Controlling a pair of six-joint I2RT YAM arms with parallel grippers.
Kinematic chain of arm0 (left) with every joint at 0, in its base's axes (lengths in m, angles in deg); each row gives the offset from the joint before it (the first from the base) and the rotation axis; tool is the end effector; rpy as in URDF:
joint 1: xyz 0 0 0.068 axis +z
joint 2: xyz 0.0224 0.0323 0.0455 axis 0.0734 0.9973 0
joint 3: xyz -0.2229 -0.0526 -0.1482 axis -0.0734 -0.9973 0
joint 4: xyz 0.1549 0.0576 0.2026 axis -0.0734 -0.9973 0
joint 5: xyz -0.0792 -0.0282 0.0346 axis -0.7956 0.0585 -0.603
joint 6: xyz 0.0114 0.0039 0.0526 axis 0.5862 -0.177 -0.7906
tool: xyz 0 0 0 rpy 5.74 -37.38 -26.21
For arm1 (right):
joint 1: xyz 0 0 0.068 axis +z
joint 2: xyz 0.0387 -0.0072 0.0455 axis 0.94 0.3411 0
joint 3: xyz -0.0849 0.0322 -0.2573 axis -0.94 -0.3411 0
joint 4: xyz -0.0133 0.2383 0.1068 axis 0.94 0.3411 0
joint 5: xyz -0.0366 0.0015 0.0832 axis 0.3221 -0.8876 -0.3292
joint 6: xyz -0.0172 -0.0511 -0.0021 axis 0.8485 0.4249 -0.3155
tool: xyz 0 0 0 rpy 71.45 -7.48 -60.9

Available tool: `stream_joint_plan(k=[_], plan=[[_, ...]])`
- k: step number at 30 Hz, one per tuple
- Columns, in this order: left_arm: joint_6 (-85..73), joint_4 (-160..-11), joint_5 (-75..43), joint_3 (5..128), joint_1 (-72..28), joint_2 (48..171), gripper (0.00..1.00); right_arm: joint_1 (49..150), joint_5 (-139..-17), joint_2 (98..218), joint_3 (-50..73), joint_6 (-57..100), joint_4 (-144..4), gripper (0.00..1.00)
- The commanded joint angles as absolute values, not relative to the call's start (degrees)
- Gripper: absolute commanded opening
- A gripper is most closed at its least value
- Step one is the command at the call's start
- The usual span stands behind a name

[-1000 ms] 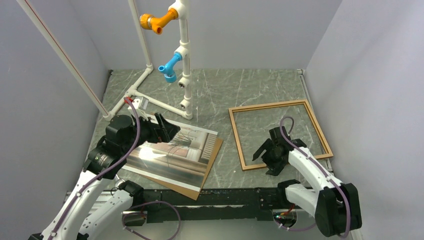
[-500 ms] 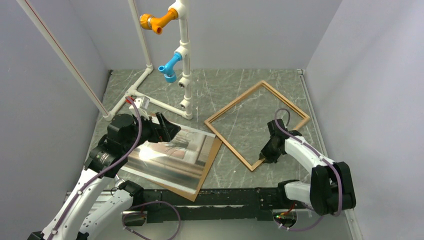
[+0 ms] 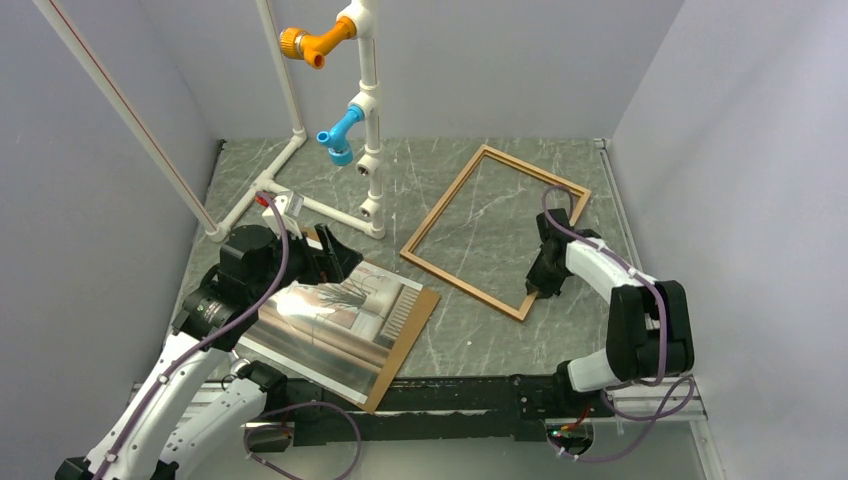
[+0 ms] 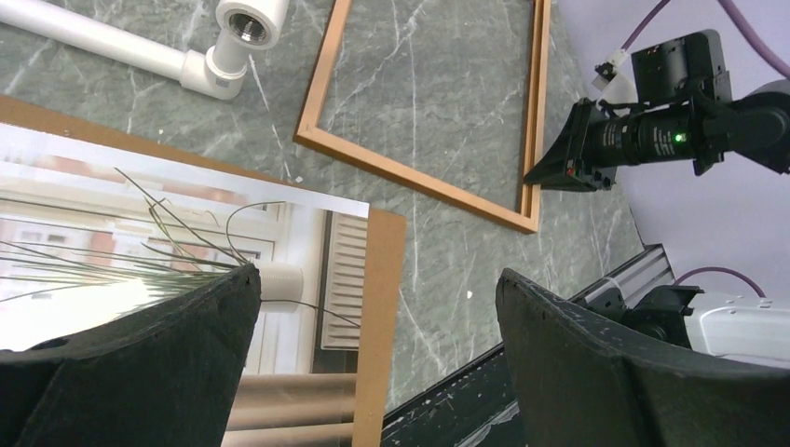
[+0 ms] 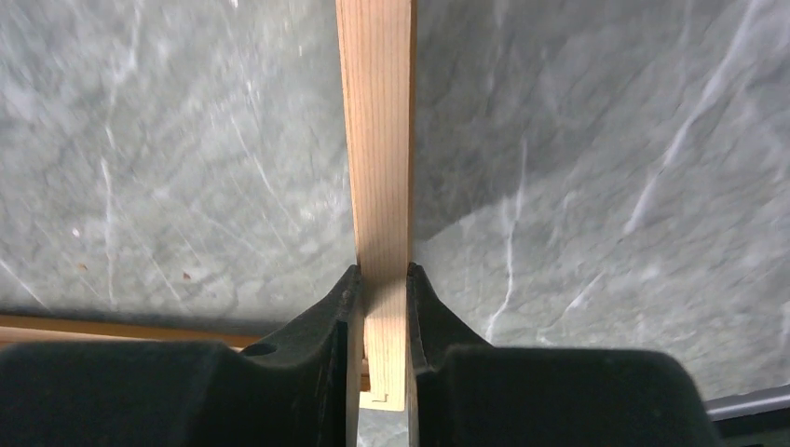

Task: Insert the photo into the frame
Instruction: Adjust the photo frame at the center of the board.

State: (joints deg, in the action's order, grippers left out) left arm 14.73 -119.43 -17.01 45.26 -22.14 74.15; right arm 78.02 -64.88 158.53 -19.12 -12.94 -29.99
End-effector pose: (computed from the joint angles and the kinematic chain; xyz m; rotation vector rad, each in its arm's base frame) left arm 0.1308 -0.0713 0.3484 0.0095 2.0297 -0.8224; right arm 0.2367 0.0296 0.1707 0.8411 2.7680 0.0094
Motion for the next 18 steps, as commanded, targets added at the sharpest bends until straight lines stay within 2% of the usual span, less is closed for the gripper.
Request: stream_joint_plan(k=[1, 7, 15, 17, 18], plan=[[13.7, -119.3, -16.6, 46.3, -22.3, 74.3, 0.99, 73.8, -60.1, 161.3, -13.7, -7.4, -29.9, 0.01], [13.7, -119.0, -16.6, 46.2, -22.3, 74.6, 0.99, 68.8, -57.3, 165.7, -10.7, -1.7, -29.6, 0.08], [13.5, -119.7, -16.5, 46.6, -22.3, 74.5, 0.99, 68.3, -64.1, 169.0, -11.5, -0.3, -33.5, 0.17], [13.3, -119.9, -16.0, 46.7, -22.3, 74.2, 0.99, 68.3, -64.2, 168.8, -11.5, -0.1, -33.5, 0.37], [13.4, -119.9, -15.9, 46.7, -22.3, 74.1, 0.99, 68.3, -64.0, 168.5, -11.5, 0.1, -33.5, 0.43]])
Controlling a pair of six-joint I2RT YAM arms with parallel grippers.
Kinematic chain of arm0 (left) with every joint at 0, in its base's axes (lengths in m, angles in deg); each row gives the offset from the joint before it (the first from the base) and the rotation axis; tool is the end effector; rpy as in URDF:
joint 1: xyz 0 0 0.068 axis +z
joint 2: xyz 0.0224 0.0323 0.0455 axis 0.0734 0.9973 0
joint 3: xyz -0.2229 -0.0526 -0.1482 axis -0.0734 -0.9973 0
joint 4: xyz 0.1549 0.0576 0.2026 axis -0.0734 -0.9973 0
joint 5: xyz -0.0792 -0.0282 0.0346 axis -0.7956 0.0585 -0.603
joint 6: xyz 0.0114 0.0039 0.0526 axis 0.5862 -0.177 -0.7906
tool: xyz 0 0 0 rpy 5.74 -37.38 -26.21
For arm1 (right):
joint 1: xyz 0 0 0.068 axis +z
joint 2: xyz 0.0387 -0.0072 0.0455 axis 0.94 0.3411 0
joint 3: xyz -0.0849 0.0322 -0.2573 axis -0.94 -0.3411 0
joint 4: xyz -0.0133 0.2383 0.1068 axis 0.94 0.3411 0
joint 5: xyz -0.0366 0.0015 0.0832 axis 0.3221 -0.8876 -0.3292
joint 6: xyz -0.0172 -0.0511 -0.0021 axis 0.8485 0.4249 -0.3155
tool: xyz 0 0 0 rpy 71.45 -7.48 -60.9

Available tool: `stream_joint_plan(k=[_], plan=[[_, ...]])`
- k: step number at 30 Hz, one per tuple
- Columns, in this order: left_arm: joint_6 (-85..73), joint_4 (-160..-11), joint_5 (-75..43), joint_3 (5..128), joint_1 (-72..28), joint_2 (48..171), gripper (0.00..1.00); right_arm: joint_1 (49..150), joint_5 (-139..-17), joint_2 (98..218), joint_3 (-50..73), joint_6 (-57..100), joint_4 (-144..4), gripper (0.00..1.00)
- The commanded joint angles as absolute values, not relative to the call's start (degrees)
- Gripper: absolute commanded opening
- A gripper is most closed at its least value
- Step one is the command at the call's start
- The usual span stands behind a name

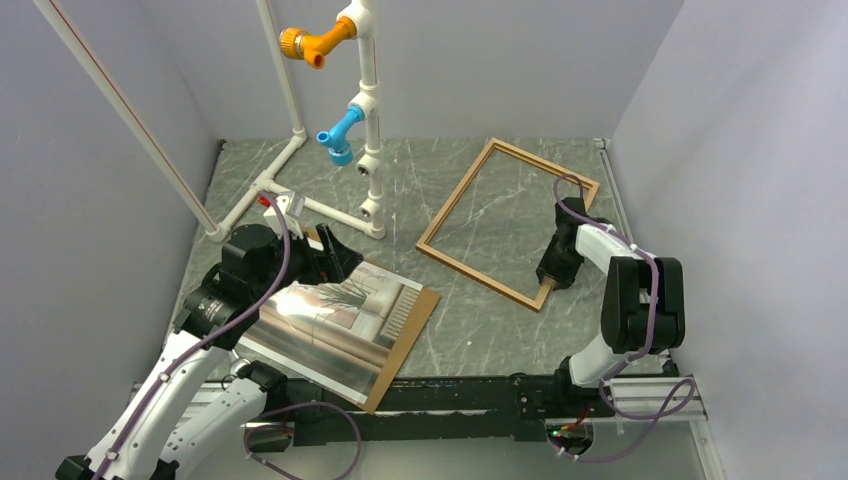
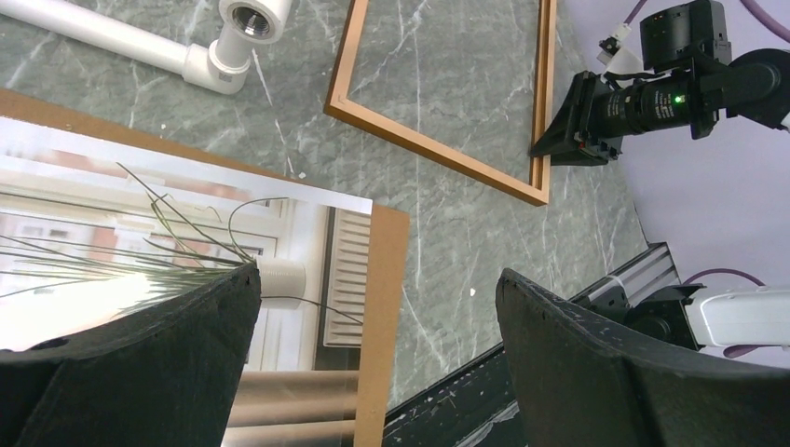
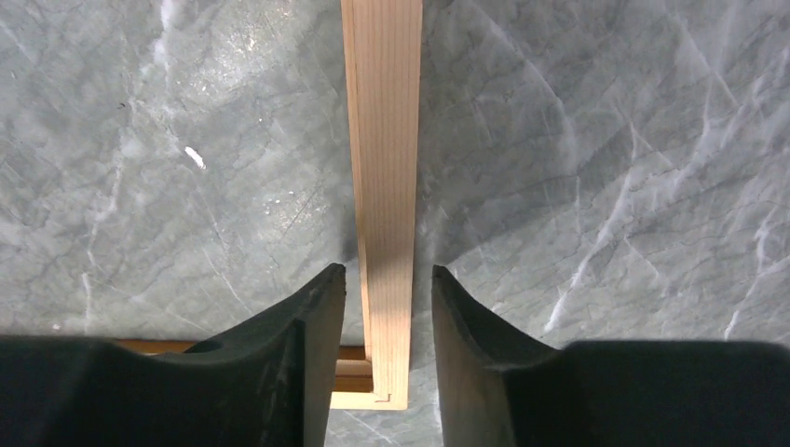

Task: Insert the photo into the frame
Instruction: Adjust the photo frame at the center of the board.

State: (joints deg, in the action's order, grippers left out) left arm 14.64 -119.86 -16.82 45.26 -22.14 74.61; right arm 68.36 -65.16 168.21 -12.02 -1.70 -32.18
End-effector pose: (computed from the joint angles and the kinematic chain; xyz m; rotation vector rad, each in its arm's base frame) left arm 0.1323 -0.0719 0.3466 0.0070 2.0448 -0.8135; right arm 0.2774 -0.0115 0.1630 0.8045 2.7896 -0.0521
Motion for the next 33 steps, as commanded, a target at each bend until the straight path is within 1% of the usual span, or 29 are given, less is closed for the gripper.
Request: stream_joint_plan(k=[1, 7, 8, 12, 15, 17, 20, 23, 33], plan=[[13.4, -119.9, -15.9, 46.7, -22.3, 73.9, 0.99, 68.2, -63.8, 168.2, -11.5, 0.2, -33.5, 0.49], [13.2, -120.4, -15.7, 47.0, -22.3, 74.0, 0.99, 68.3, -63.2, 163.3, -11.6, 0.5, -33.1, 0.70], [13.2, -120.5, -15.7, 47.1, -22.3, 74.1, 0.99, 68.3, -63.4, 161.8, -11.6, 0.6, -33.0, 0.75], [13.3, -120.2, -15.7, 47.0, -22.3, 74.0, 0.99, 68.4, -66.4, 157.6, -11.9, 1.4, -33.4, 0.85], [13.2, -120.3, -15.8, 46.9, -22.3, 74.1, 0.99, 69.6, -69.1, 154.3, -12.5, 2.5, -35.0, 0.91], [13.2, -120.3, -15.8, 46.9, -22.3, 74.3, 0.99, 72.5, -68.8, 153.5, -12.3, 2.7, -35.4, 0.99], [13.1, -120.3, -15.8, 47.0, -22.3, 74.5, 0.99, 77.6, -66.1, 154.3, -10.6, 2.8, -34.9, 1.00], [13.3, -120.0, -16.0, 46.7, -22.3, 74.6, 0.99, 83.5, -62.9, 157.6, -7.9, 2.6, -34.1, 1.00], [13.3, -120.2, -16.1, 46.5, -22.3, 75.0, 0.99, 97.2, -61.9, 176.0, 3.9, 3.3, -33.1, 1.00]])
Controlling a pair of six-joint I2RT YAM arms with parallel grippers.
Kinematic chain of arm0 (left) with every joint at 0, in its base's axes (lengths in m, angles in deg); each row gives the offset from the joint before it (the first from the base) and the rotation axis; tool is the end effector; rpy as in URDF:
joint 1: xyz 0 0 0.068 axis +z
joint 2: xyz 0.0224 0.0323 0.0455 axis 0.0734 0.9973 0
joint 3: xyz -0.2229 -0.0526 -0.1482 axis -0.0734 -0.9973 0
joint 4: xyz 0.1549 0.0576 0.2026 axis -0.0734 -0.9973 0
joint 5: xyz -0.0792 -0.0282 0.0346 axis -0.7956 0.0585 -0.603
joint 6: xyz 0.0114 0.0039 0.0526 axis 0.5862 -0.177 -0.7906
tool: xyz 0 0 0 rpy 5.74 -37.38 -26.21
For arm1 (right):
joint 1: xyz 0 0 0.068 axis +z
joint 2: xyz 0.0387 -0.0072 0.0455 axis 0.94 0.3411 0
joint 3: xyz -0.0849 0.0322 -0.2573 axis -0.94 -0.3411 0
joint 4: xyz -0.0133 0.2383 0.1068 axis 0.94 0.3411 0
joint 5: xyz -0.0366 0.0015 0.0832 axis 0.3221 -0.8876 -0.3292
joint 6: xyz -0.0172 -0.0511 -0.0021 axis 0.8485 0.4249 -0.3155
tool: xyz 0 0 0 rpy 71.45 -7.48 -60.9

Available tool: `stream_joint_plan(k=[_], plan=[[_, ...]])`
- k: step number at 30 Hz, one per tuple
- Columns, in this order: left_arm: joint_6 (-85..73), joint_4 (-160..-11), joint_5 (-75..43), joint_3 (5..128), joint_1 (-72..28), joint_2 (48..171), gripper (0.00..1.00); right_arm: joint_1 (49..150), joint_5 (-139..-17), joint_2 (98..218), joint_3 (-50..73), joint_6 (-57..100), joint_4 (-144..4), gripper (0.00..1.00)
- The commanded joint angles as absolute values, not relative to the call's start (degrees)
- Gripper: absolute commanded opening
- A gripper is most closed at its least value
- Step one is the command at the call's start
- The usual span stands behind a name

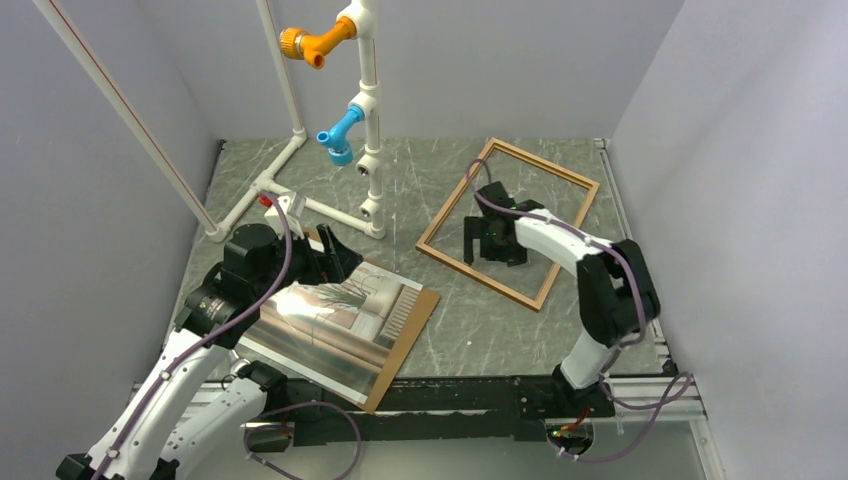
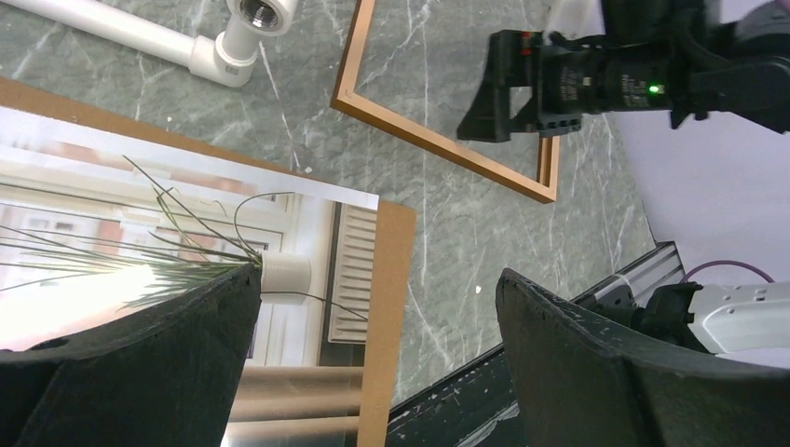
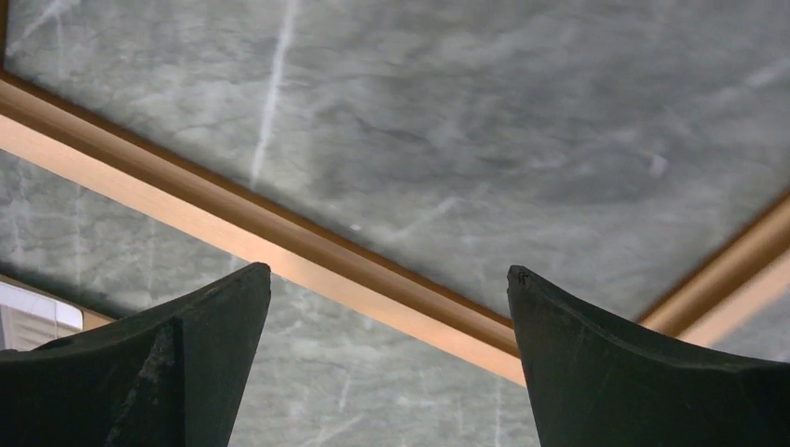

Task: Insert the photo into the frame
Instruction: Adjust the photo frame at the center of the board.

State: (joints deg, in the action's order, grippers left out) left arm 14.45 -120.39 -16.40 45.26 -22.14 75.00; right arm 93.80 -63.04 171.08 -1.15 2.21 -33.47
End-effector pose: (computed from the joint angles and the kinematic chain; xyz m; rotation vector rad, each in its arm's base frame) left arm 0.1335 -0.0723 0.3447 0.0035 2.0596 -0.7994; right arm 0.2952 0.1248 0.2006 0.0879 2.7373 0.0623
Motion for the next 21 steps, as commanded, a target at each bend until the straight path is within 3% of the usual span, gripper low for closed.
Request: stream_joint_plan(k=[1, 21], plan=[[13.3, -120.1, -16.1, 46.4, -22.3, 75.1, 0.99, 97.9, -62.2, 177.5, 5.3, 3.2, -33.1, 1.00], [13.3, -119.4, -16.5, 45.7, -22.3, 76.7, 0.99, 101.3, -67.1, 203.4, 39.2, -8.8, -24.7, 1.00]])
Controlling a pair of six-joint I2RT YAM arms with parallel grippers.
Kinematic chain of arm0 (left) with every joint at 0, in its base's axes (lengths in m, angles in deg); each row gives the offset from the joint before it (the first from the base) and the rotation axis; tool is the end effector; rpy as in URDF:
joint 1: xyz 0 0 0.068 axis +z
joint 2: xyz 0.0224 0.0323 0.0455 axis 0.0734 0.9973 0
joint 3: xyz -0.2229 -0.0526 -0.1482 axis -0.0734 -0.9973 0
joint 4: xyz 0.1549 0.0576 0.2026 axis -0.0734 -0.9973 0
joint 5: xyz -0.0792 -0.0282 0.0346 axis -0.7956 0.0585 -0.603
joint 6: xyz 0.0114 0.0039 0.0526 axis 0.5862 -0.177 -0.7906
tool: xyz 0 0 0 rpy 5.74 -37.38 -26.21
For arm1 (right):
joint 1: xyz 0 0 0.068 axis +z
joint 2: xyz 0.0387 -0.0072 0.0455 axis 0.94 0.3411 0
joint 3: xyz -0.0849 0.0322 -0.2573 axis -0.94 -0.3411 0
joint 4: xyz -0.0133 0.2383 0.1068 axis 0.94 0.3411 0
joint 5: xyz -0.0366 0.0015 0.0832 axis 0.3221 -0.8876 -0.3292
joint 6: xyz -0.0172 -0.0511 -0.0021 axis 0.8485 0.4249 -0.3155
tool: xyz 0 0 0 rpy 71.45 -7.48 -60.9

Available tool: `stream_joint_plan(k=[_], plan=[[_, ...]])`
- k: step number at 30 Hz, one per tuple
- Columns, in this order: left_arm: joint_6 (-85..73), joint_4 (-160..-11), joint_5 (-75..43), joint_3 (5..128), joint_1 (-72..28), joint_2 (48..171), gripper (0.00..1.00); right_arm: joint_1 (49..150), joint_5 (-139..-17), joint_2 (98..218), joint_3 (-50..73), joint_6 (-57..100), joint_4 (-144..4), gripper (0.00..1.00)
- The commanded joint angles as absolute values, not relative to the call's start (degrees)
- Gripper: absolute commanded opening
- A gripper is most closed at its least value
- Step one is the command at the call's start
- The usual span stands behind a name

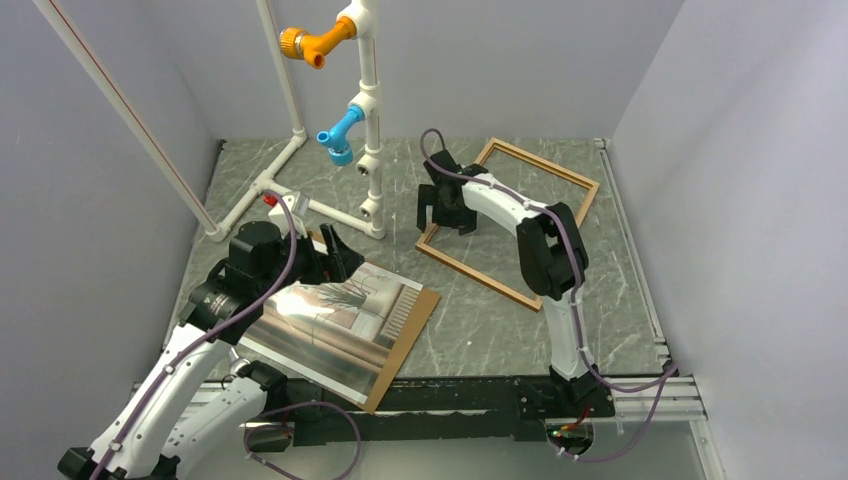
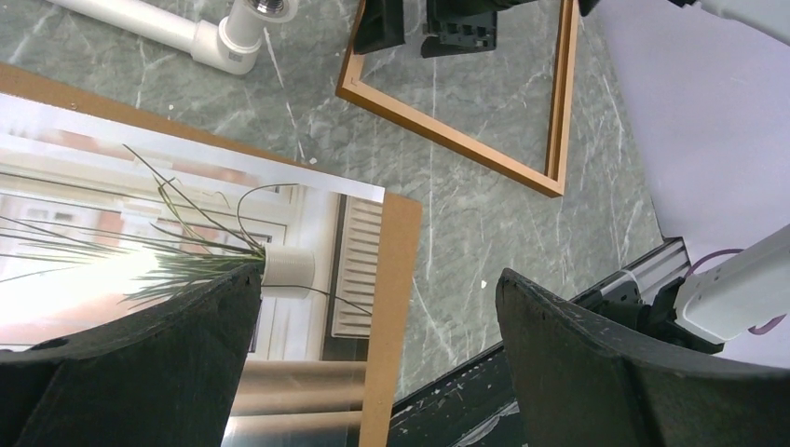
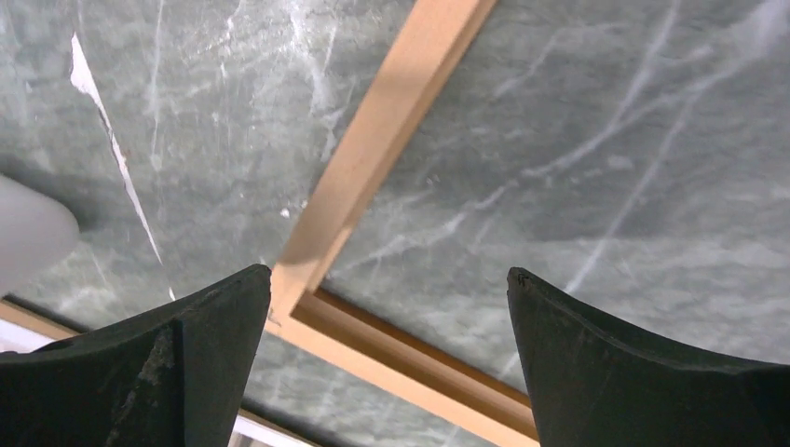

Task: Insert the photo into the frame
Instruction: Adjust the photo frame at the center of the board.

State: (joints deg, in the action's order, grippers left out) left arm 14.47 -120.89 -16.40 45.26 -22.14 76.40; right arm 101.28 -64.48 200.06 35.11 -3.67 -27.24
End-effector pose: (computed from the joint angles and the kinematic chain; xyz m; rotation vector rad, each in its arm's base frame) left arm 0.1381 -0.0746 0.3406 -0.0005 2.0935 -0.7888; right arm 0.3912 0.2328 0.1904 0.0444 2.7393 0.1700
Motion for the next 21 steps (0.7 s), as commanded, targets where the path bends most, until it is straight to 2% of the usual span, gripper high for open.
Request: stream_joint_plan(k=[1, 4, 7, 13, 21], plan=[[13.3, -119.6, -16.5, 45.8, -22.3, 76.7, 0.99, 101.3, -67.5, 204.4, 39.9, -9.3, -25.0, 1.00], [13.1, -119.8, -16.3, 45.7, -22.3, 76.3, 0.99, 101.8, -66.8, 207.3, 42.6, -10.5, -24.3, 0.99], [13.1, -120.1, -16.1, 45.6, -22.3, 75.8, 0.99, 102.5, -64.6, 209.5, 44.9, -10.0, -22.6, 0.93], [12.8, -120.9, -15.7, 46.3, -22.3, 75.4, 0.99, 103.7, -60.3, 207.6, 40.9, -8.3, -22.2, 0.67], [12.8, -120.6, -16.3, 46.4, -22.3, 76.0, 0.99, 104.1, -60.3, 196.3, 23.2, -7.5, -26.0, 0.30]])
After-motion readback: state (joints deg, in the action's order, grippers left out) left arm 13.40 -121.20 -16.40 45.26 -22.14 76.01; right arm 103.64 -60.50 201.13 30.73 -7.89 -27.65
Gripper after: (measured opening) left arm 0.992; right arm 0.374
